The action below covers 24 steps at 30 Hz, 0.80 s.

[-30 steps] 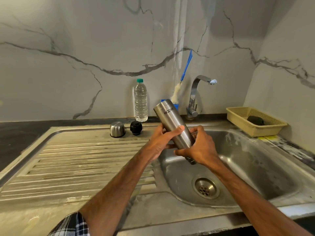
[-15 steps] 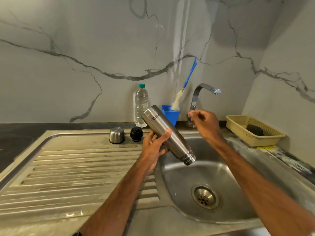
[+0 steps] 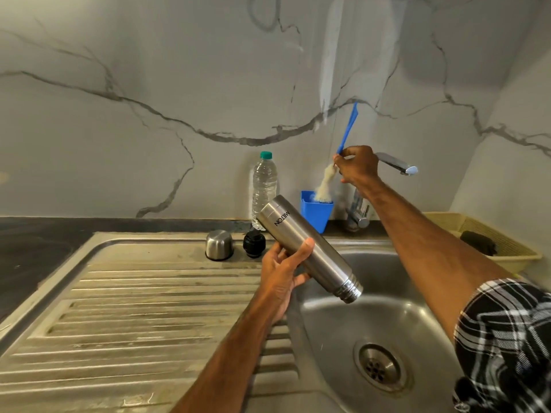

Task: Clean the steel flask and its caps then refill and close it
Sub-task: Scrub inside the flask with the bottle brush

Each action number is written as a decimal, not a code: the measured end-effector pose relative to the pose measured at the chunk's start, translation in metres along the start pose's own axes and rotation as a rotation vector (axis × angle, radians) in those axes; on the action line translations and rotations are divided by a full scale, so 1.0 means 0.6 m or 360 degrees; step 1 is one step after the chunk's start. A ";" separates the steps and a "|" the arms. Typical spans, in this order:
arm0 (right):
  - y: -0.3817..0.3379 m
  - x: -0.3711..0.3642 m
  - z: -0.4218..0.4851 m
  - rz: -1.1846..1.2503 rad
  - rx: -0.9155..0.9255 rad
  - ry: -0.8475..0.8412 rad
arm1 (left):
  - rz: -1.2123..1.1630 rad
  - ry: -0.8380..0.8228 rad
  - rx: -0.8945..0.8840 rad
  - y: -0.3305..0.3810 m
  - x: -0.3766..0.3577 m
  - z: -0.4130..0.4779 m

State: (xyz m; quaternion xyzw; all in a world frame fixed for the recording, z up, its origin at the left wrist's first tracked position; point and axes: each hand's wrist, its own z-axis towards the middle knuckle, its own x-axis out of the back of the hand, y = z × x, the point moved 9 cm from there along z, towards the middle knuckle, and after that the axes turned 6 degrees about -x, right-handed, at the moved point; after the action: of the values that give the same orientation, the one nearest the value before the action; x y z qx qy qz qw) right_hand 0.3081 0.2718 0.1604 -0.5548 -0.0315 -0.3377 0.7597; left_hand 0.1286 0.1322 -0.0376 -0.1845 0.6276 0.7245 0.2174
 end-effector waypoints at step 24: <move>-0.025 -0.003 -0.004 -0.0375 0.0252 0.0179 | -0.0041 -0.0016 0.0038 -0.002 -0.013 -0.007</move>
State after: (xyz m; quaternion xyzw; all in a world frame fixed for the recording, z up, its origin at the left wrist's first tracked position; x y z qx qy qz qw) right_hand 0.2978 0.2685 0.1710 -0.4658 -0.0803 -0.4516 0.7567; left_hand 0.1358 0.1275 -0.0353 -0.1862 0.6327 0.7149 0.2321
